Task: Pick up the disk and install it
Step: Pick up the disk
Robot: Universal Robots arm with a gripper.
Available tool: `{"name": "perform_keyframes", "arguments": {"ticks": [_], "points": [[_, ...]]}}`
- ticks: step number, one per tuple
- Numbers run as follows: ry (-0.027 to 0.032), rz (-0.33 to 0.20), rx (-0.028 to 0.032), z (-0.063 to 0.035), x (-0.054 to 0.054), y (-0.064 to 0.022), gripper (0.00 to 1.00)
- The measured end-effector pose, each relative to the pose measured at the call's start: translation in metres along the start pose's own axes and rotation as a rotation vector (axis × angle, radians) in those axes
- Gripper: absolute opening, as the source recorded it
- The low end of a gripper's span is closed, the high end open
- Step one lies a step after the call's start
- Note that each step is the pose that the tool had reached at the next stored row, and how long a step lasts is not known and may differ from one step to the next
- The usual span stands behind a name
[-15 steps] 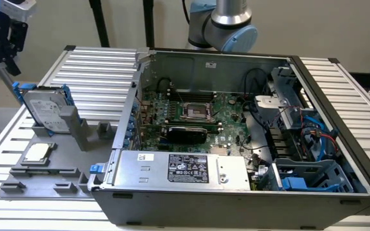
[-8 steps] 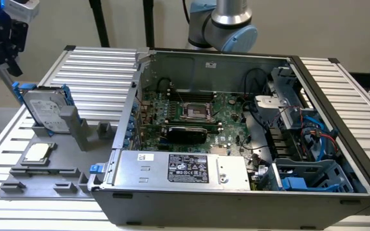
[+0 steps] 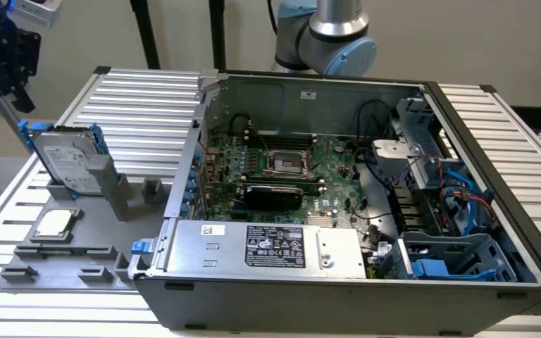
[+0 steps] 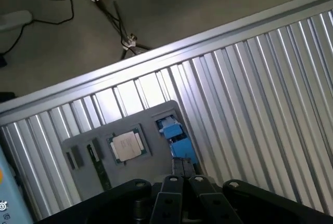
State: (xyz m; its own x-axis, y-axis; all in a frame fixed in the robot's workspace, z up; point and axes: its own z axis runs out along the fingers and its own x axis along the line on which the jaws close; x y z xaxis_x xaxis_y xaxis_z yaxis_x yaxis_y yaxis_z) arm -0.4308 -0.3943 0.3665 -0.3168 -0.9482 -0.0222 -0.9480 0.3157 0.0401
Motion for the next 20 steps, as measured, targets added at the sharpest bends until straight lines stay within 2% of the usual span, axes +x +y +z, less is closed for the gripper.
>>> {"name": "perform_keyframes", "arguments": {"ticks": [11, 16, 20], "points": [[0.0069, -0.178, 0.002, 0.0004, -0.0008, 0.0003, 0.11], [0.009, -0.226, 0.0049, 0.0009, -0.0058, 0.0019, 0.11], [0.0111, -0.267, 0.0044, 0.0016, -0.0095, 0.0035, 0.11]]}}
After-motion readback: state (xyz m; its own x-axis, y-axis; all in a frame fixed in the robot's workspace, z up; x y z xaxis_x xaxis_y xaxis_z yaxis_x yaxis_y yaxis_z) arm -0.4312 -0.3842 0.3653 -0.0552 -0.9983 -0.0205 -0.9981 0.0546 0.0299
